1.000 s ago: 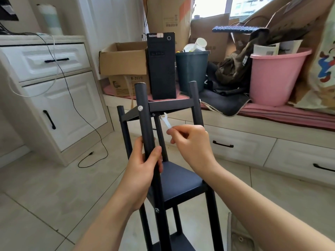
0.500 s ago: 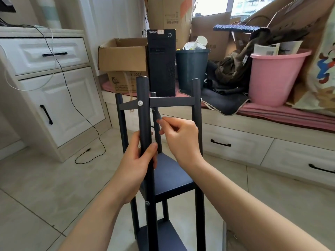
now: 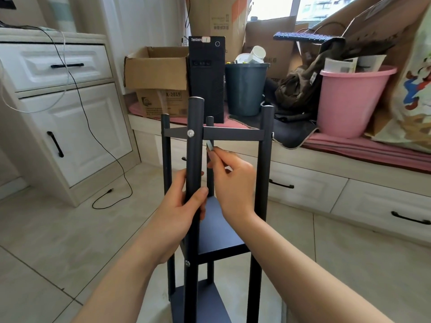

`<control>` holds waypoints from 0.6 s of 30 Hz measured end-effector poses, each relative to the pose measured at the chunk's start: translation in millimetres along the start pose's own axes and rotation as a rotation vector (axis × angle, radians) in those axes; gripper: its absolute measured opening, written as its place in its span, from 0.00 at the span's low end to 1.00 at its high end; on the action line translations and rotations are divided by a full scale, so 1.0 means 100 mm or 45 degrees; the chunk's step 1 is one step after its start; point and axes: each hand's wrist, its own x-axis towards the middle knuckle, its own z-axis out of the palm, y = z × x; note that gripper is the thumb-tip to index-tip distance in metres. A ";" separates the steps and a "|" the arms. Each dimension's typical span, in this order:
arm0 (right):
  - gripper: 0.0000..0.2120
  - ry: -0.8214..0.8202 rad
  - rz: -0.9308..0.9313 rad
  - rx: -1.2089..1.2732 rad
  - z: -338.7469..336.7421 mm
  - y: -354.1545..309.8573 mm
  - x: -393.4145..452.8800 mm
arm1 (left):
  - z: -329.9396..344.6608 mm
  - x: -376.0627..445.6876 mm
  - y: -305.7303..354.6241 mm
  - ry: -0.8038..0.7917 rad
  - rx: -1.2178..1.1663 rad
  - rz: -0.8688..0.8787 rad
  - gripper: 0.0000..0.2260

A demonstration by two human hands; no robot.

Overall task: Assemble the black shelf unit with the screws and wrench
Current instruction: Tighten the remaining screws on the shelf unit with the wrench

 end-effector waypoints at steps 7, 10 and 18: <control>0.08 -0.088 -0.005 0.008 -0.02 0.02 -0.02 | 0.00 0.00 0.00 -0.001 -0.008 0.011 0.14; 0.08 -0.146 -0.041 0.024 -0.04 0.00 0.00 | -0.01 0.00 0.00 -0.002 0.009 0.021 0.15; 0.04 -0.254 0.046 0.041 -0.04 -0.05 0.10 | -0.02 0.00 -0.01 0.000 0.024 0.029 0.16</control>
